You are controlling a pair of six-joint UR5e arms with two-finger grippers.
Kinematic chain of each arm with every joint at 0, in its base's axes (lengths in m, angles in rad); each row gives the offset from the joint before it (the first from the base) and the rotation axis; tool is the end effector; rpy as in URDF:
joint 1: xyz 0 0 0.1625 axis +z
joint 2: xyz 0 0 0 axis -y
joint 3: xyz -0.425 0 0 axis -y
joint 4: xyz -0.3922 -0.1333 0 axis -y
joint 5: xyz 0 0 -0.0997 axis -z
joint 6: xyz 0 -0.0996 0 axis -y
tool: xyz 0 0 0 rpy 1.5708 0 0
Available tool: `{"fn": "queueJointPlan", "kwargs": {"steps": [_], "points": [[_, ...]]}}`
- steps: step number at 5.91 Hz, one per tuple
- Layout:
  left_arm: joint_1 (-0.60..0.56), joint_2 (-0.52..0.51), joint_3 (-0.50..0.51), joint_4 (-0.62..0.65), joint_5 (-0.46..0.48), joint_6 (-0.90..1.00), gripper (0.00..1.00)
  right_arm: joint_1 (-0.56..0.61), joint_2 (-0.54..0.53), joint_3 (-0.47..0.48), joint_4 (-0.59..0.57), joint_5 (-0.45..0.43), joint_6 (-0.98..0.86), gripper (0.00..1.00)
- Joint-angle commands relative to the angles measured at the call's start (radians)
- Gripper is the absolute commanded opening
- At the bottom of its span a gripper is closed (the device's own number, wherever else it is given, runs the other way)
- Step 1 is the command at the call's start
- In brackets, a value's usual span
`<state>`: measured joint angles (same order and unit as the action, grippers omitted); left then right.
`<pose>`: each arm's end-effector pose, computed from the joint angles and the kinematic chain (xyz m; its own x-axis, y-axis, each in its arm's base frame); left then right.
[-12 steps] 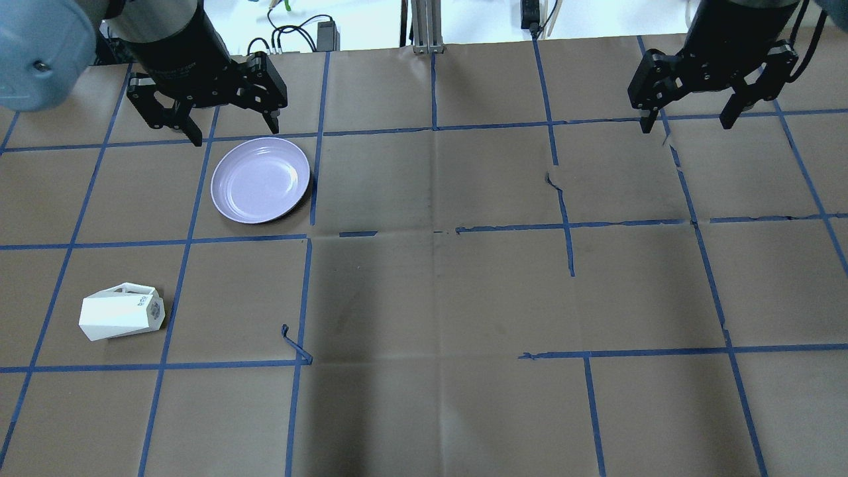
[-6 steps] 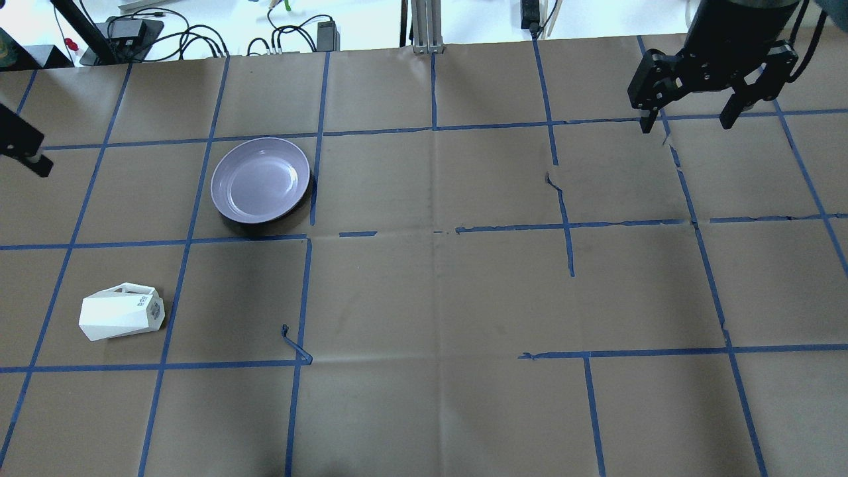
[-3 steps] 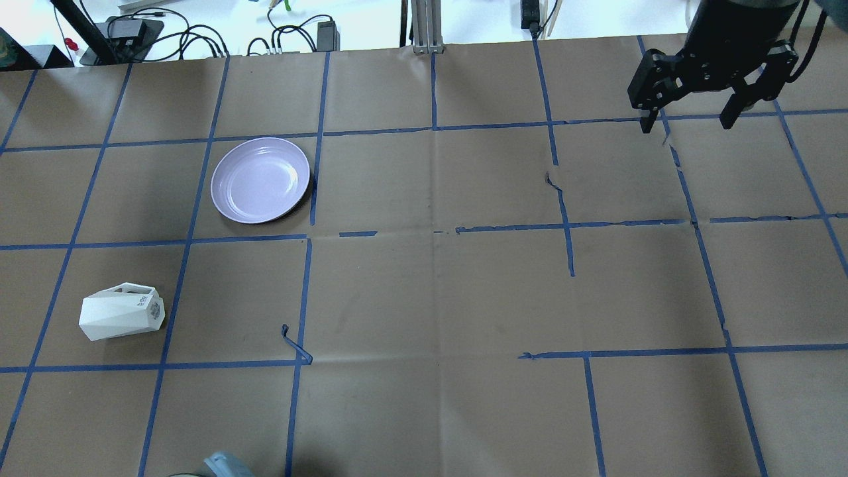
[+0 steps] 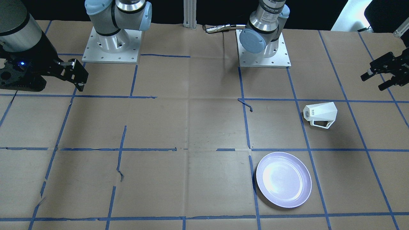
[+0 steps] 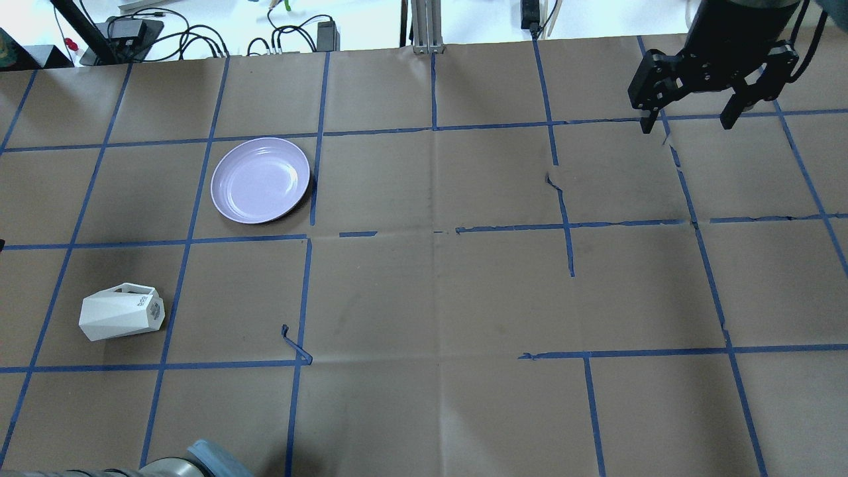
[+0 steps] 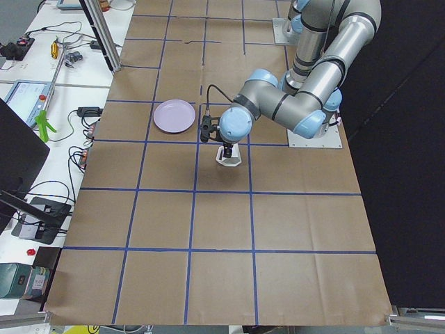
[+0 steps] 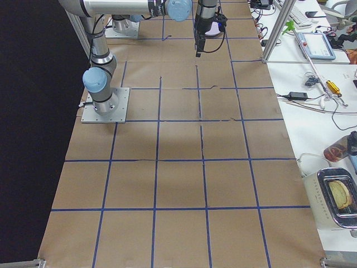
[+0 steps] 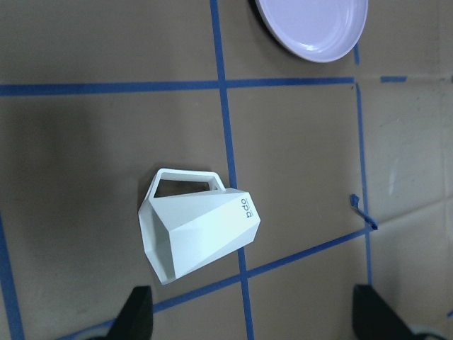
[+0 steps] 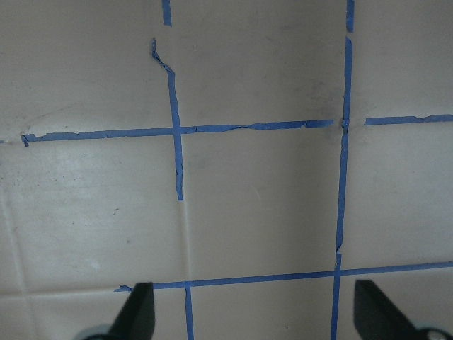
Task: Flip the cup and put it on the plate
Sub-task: 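Move the left gripper out and down toward the white mug lying on its side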
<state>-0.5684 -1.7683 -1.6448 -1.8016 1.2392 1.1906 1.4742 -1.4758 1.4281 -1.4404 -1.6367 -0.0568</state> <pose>0.3349 -0.4106 0.3435 -0.8258 0.1111 0.5530 0.0758 0.9934 -0.0863 0.0757 -0.5330 0.4970 -0.9976 0.0344 0.0608 0.0395 0.9955 0.0862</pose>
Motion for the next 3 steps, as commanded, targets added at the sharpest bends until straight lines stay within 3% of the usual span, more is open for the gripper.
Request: {"fn": "queueJointPlan", "kwargs": {"steps": [1, 3], "points": [[0.062, -0.170, 0.011, -0.106, -0.104, 0.162, 0.99, 0.000, 0.000, 0.000, 0.000, 0.000, 0.000, 1.00], [0.123, -0.314, 0.019, -0.186, -0.159, 0.285, 0.99, 0.000, 0.000, 0.000, 0.000, 0.000, 0.000, 1.00]]}}
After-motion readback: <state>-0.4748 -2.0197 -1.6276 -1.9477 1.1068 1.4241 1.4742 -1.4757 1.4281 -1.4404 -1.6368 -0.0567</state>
